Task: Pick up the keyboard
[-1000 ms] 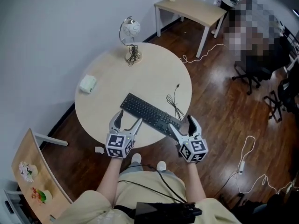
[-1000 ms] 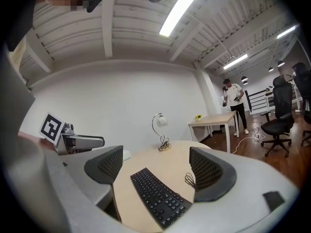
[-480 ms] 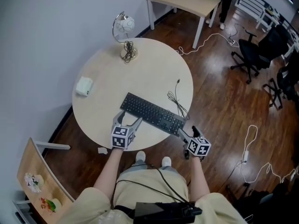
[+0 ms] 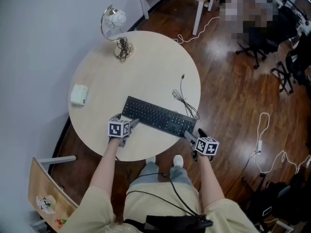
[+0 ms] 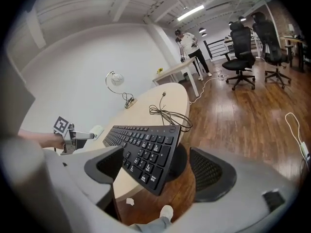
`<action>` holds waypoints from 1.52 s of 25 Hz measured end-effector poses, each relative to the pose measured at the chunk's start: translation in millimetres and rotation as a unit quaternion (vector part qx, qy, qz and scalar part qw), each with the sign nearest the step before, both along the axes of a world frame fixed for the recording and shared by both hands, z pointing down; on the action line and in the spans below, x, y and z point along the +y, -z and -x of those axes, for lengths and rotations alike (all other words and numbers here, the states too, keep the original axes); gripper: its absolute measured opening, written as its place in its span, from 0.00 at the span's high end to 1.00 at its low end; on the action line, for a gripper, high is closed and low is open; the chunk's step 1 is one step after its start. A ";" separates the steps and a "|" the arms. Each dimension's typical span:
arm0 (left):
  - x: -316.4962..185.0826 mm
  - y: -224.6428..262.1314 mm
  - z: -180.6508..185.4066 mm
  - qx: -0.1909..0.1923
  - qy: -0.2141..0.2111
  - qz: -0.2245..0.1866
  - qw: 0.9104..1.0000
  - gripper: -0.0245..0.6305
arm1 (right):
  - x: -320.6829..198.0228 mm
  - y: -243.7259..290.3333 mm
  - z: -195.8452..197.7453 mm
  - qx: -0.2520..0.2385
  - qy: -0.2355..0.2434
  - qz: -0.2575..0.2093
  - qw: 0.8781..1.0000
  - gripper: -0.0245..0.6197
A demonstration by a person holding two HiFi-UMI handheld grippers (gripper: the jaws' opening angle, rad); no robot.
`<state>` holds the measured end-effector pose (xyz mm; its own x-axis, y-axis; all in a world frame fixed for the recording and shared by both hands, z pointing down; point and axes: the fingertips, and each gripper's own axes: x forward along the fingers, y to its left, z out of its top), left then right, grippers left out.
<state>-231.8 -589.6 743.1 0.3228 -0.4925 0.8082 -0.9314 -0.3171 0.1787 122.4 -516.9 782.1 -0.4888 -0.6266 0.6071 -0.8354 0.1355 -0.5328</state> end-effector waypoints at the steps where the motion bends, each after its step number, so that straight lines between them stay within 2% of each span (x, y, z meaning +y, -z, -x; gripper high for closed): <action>1: -6.0 -8.1 4.5 0.001 0.010 0.012 1.000 0.21 | -3.3 -3.8 0.4 -0.001 -0.004 0.005 1.000 0.26; 3: -18.1 -24.4 11.7 -0.001 0.020 0.030 0.999 0.14 | -8.5 -13.0 3.7 -0.002 -0.010 0.016 1.000 0.26; 7: -37.7 -44.9 22.5 0.000 0.010 0.043 0.999 0.12 | -11.3 -24.6 13.7 0.001 -0.009 0.031 0.999 0.26; 10: -58.6 -49.6 20.0 0.022 0.005 0.041 0.999 0.09 | -15.4 -26.4 12.8 0.004 -0.013 0.033 0.999 0.26; 14: -73.4 -64.8 16.5 0.022 -0.024 0.058 0.998 0.08 | -24.0 -29.5 19.0 -0.004 -0.020 0.032 0.999 0.26; 17: -74.1 -69.6 15.9 0.014 -0.031 0.037 0.999 0.08 | -30.0 -34.1 25.5 -0.003 -0.018 0.031 0.999 0.26; 19: -73.2 -71.0 9.3 0.029 -0.031 0.011 0.999 0.08 | -31.4 -37.5 31.6 -0.006 -0.021 0.031 0.999 0.26; 24: -70.0 -70.8 -2.5 0.036 -0.041 0.011 0.998 0.20 | -35.5 -33.5 32.4 -0.013 -0.059 0.033 0.998 0.27; 26: -68.1 -69.5 -2.2 0.046 -0.041 0.011 0.998 0.22 | -37.0 -27.9 31.7 -0.013 -0.068 0.032 0.997 0.29; 29: -58.0 -65.6 -2.0 0.065 -0.035 0.016 0.997 0.23 | -38.2 -11.7 27.0 0.003 -0.071 0.007 0.997 0.33; 33: -42.7 -58.2 -8.0 0.109 -0.011 0.023 0.994 0.23 | -52.3 26.2 13.0 -0.011 -0.078 -0.052 0.996 0.36; 35: -37.3 -53.6 -6.8 0.133 0.012 0.018 0.991 0.23 | -61.6 48.1 7.6 -0.019 -0.075 -0.081 0.994 0.44; 38: -32.9 -44.9 -0.8 0.164 0.049 0.002 0.985 0.23 | -74.6 88.8 8.2 -0.051 -0.069 -0.127 0.988 0.64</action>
